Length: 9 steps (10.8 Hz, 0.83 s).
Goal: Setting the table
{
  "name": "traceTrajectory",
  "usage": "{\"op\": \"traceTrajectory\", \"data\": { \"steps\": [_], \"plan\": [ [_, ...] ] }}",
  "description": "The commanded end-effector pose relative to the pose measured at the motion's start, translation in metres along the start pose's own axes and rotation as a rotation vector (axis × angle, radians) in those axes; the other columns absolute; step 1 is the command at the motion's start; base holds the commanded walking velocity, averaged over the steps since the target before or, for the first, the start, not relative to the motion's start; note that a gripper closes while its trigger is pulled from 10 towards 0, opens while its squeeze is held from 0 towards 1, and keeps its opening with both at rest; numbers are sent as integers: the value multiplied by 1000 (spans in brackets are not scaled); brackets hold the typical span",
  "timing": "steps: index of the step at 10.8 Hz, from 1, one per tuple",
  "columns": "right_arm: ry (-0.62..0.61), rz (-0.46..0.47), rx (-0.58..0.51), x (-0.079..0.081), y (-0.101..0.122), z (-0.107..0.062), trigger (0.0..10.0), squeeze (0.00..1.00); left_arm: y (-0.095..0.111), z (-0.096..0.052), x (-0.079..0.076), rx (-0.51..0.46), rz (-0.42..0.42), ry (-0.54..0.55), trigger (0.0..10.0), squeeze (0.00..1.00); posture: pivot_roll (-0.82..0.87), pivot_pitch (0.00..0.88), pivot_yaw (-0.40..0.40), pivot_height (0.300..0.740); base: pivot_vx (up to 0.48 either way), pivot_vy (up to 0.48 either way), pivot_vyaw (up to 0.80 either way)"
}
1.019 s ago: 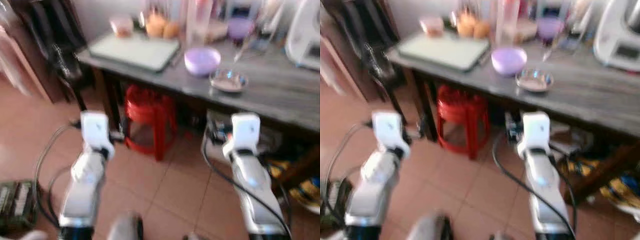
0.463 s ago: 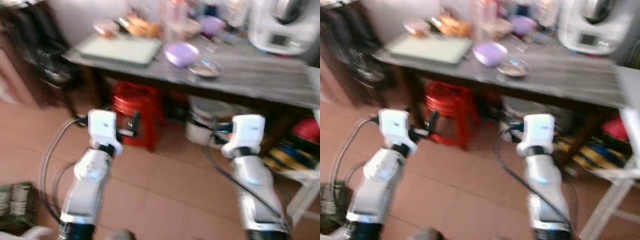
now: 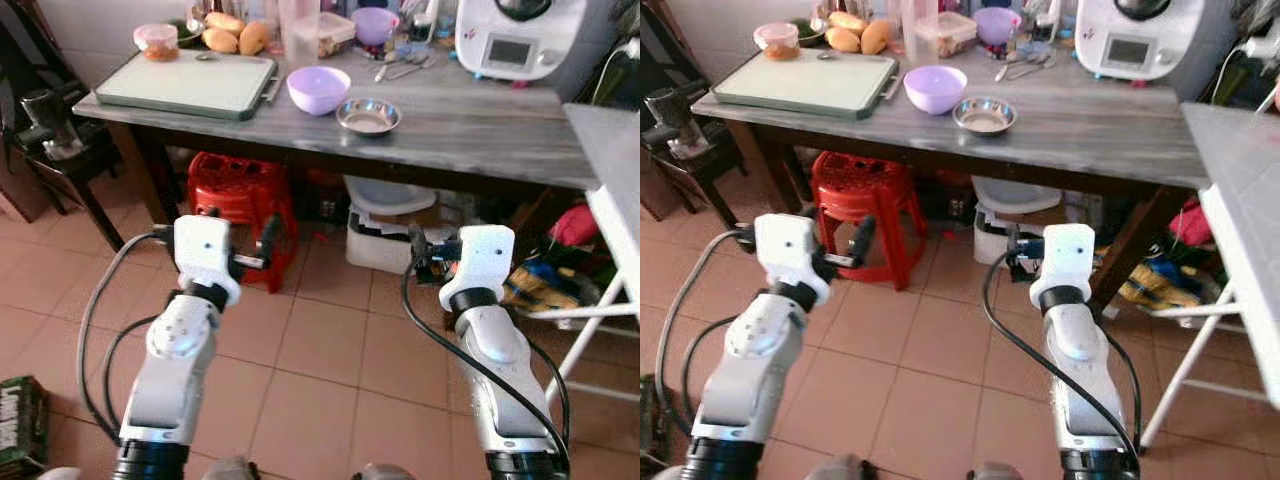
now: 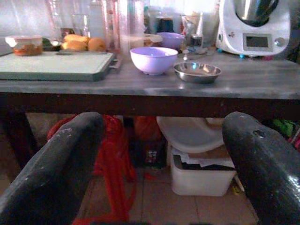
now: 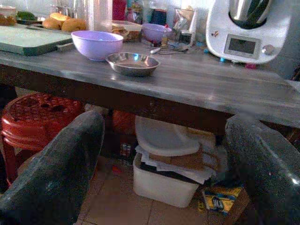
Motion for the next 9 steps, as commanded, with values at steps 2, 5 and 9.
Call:
{"op": "traceTrajectory", "data": {
  "steps": [2, 5, 9],
  "plan": [
    [-6, -6, 11, -2, 0, 2, 10000, 0, 1, 1, -3, -6, -7, -12, 10000, 0, -2, 0, -15, 740, 0, -384, -216],
    [-3, -21, 7, -4, 0, 4, 10000, 0, 1, 3, -4, -12, -9, -13, 10000, 0, 1, 0, -19, 740, 85, -414, -267],
    [-5, -27, 17, -3, -2, 6, 10000, 0, 4, 6, -5, -19, -7, -20, 10000, 0, 2, 0, -10, 740, 269, -395, 0]
  ]
}}
Point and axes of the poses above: a point about 5 cm out from each wrist's last joint towards the gripper, its own z axis pointing out of the wrist towards the gripper, its own y axis along the axis of the wrist's last joint, x = y × z, the point moved 1 cm from there along z, pointing out of the wrist towards the gripper, and after that the axes turned 4 degrees about z, right-handed, at the moved point
